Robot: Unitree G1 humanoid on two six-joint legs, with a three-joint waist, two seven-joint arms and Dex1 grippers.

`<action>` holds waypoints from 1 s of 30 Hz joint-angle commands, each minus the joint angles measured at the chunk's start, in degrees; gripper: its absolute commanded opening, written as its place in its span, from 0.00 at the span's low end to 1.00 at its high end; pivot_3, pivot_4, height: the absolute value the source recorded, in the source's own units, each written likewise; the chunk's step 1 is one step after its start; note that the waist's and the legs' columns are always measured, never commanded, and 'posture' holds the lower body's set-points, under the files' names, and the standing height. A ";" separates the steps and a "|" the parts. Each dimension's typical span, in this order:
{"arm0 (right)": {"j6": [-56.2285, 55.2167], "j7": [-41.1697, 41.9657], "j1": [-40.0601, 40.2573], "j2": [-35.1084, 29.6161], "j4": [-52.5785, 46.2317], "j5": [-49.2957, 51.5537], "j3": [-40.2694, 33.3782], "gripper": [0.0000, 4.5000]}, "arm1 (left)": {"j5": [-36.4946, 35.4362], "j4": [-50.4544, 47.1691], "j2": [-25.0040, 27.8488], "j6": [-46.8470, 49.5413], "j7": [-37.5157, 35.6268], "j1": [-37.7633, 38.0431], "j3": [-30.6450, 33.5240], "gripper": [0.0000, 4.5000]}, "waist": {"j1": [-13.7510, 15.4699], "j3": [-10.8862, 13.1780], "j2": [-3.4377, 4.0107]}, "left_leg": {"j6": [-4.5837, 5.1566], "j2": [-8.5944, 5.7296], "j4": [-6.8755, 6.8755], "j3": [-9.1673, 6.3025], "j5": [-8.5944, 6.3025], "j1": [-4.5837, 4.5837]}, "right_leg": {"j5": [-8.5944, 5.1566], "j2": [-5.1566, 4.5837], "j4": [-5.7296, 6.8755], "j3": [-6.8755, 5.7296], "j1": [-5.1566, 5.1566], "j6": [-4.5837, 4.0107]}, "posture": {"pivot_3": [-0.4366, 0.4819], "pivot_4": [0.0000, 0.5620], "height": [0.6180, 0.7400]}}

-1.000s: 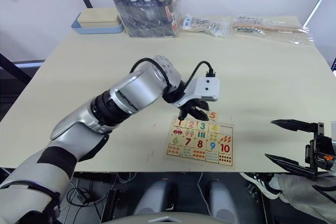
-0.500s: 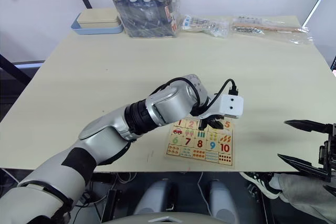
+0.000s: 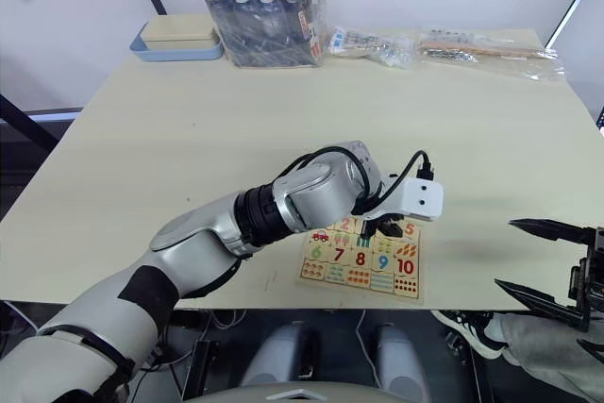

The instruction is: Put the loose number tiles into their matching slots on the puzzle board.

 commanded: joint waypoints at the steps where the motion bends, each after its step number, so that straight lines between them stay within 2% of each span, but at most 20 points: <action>1: -1.16 -0.51 -0.01 0.25 -1.22 0.34 -1.12 1.00 | 1.06 -0.22 -1.21 1.04 1.06 -1.09 -0.96 0.22 | 0.00 0.00 0.00 | 0.00 0.00 0.00 0.00 0.00 0.00 | 0.00 0.00 0.00 0.00 0.00 0.00 | 0.48 0.27 1.00; 14: -1.97 -0.92 -0.23 0.52 -1.09 0.08 -0.13 1.00 | 1.62 2.40 -3.27 2.20 3.93 -1.09 -2.14 0.22 | -0.01 0.00 0.01 | 0.00 0.00 0.00 0.00 0.00 0.00 | -0.01 0.00 0.00 0.00 0.00 -0.01 | 0.48 0.27 1.00; 30: -1.75 -1.69 -0.19 0.54 -2.04 0.14 0.49 1.00 | 1.43 1.49 -3.13 2.98 3.56 -0.68 -2.86 0.22 | 0.00 0.00 0.01 | 0.00 0.00 0.00 -0.01 0.00 0.00 | -0.07 0.00 0.00 0.00 0.00 -0.11 | 0.48 0.27 1.00</action>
